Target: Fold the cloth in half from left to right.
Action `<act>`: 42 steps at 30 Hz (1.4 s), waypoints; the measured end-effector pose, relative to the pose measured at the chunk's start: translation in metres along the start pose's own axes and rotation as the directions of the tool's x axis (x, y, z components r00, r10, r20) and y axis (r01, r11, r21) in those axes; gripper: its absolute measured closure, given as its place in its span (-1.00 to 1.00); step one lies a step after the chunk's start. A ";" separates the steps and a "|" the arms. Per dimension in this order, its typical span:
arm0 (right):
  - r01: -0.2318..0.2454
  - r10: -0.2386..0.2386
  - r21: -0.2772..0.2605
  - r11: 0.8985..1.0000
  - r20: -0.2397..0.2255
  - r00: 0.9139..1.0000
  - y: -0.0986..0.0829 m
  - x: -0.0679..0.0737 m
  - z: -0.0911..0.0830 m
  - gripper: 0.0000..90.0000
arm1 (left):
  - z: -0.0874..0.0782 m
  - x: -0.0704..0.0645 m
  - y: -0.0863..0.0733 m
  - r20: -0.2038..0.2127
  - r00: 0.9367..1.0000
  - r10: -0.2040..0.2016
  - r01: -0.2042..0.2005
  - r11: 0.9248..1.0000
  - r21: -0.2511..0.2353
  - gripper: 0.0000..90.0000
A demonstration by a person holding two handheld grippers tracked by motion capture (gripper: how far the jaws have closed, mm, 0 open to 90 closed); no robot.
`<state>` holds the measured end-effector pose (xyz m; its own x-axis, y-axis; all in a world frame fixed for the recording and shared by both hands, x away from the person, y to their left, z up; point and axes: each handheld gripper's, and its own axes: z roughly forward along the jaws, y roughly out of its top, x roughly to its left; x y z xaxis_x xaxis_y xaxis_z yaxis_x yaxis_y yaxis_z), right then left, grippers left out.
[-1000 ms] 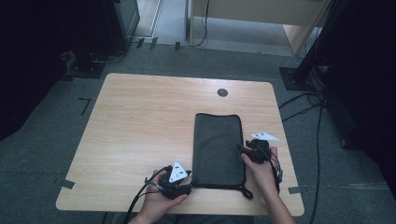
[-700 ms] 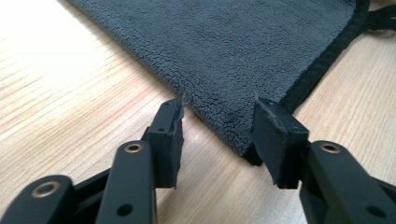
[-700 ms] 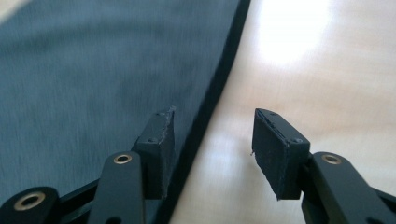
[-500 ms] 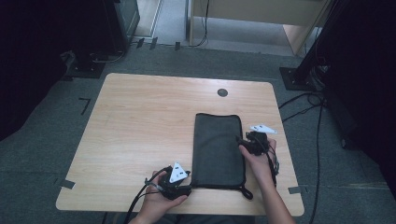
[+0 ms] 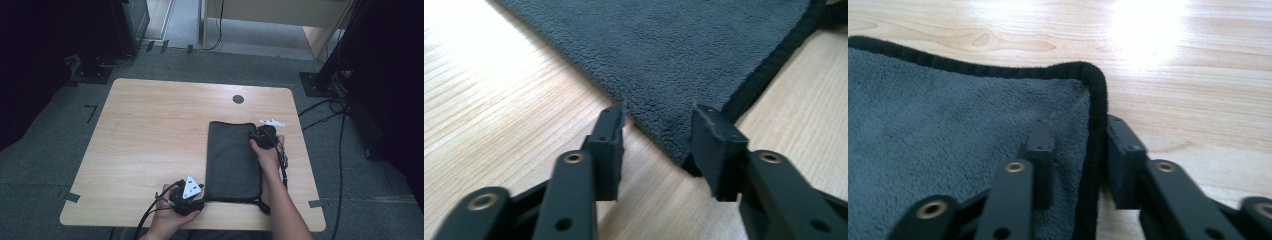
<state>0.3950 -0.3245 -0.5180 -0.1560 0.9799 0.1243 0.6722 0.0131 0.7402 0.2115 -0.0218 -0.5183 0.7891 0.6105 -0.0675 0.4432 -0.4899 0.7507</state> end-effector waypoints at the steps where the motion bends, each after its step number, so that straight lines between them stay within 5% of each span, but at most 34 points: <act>1: 0.009 -0.009 -0.004 1.000 0.007 1.000 0.000 0.002 0.001 0.72 | 0.000 0.000 0.000 0.000 1.000 0.009 -0.009 1.000 0.001 0.44; 6: 0.043 -0.042 -0.006 0.999 0.038 0.998 0.007 0.014 0.010 0.84 | -0.002 0.004 0.000 -0.020 1.000 0.010 -0.010 1.000 0.011 0.70; 13: 0.036 -0.036 -0.016 0.999 0.039 0.999 0.023 0.038 0.033 0.84 | -0.019 0.040 -0.008 -0.063 0.997 -0.054 0.055 0.998 0.021 0.83; 22: 0.083 -0.084 -0.019 0.996 -0.026 0.996 0.040 0.094 0.063 0.82 | -0.048 0.074 -0.030 -0.132 0.981 -0.142 0.145 0.989 0.013 0.83; 24: 0.089 -0.090 -0.008 0.996 -0.059 0.994 0.040 0.098 0.063 0.56 | -0.051 0.076 -0.034 -0.127 0.978 -0.165 0.166 0.986 0.001 0.80; 26: 0.072 -0.070 0.022 0.997 -0.073 0.995 0.040 0.095 0.056 0.24 | -0.052 0.078 -0.036 -0.134 0.973 -0.187 0.186 0.982 -0.024 0.51; 28: 0.065 -0.064 0.007 0.998 -0.089 0.994 0.034 0.088 0.039 0.20 | -0.053 0.083 -0.037 -0.083 0.971 -0.224 0.221 0.975 -0.033 0.22; 30: 0.044 -0.042 0.008 0.999 -0.116 0.992 0.024 0.082 0.017 0.16 | -0.054 0.086 -0.037 -0.074 0.966 -0.247 0.244 0.969 -0.040 0.06; 36: 0.105 -0.098 0.023 0.994 -0.201 0.975 -0.032 0.084 -0.050 -0.04 | -0.055 0.087 -0.037 -0.089 0.963 -0.253 0.250 0.967 -0.044 -0.09; 42: 0.189 -0.174 0.048 0.981 -0.223 0.959 -0.081 0.100 -0.086 -0.14 | -0.054 0.085 -0.036 -0.115 0.961 -0.250 0.248 0.968 -0.030 -0.07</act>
<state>0.2624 -0.2442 -0.5088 -0.4282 0.8931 0.1381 0.6648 0.2078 0.7175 0.2394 0.0815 -0.5156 0.5989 0.7811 -0.1765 0.6120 -0.3043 0.7299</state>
